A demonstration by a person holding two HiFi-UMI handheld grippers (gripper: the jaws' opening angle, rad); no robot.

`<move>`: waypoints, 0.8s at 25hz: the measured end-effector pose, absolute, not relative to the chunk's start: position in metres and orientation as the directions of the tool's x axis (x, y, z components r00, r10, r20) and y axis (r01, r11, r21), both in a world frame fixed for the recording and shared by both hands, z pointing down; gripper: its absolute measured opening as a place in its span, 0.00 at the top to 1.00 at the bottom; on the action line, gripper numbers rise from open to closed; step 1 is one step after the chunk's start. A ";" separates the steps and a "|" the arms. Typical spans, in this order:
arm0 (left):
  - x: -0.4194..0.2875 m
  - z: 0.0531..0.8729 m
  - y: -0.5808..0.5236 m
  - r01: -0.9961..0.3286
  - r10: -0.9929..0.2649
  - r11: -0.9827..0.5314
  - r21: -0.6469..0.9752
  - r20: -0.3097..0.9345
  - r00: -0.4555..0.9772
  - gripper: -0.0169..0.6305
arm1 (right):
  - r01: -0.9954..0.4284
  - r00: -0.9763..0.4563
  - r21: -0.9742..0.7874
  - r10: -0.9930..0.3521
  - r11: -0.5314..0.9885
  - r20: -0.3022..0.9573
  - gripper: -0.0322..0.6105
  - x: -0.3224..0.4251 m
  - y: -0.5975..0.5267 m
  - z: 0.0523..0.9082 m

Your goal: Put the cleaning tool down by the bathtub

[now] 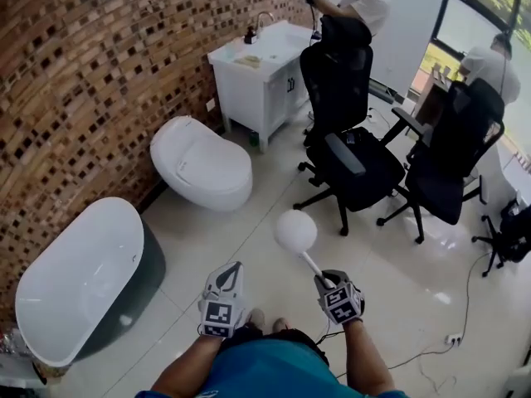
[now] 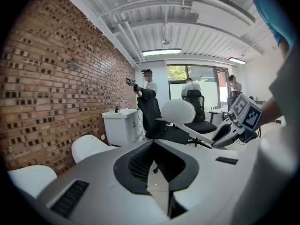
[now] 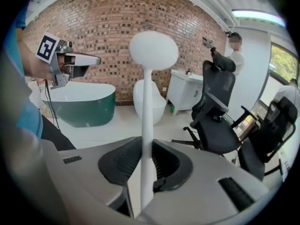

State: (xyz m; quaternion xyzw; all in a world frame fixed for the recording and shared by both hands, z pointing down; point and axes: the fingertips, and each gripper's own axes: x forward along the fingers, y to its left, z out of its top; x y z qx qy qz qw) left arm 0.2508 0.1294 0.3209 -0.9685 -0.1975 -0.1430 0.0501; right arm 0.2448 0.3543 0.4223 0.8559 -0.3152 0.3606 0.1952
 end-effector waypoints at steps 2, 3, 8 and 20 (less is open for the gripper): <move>0.240 0.315 0.122 0.341 0.313 -0.939 -0.048 0.297 0.902 0.97 | -0.721 0.529 0.106 -0.444 -0.685 0.723 0.81 0.251 0.344 0.415; 0.235 0.311 0.119 0.312 0.284 -0.949 -0.053 0.294 0.913 0.97 | -0.740 0.520 0.105 -0.467 -0.664 0.715 0.81 0.254 0.339 0.413; 0.202 0.307 0.091 0.166 0.141 -0.984 -0.065 0.286 0.948 0.97 | -0.825 0.466 0.109 -0.559 -0.554 0.685 0.81 0.258 0.303 0.406; 0.129 0.289 -0.061 -0.067 -0.081 -0.996 -0.067 0.230 0.970 0.97 | -0.922 0.355 0.136 -0.655 -0.362 0.667 0.81 0.216 0.144 0.380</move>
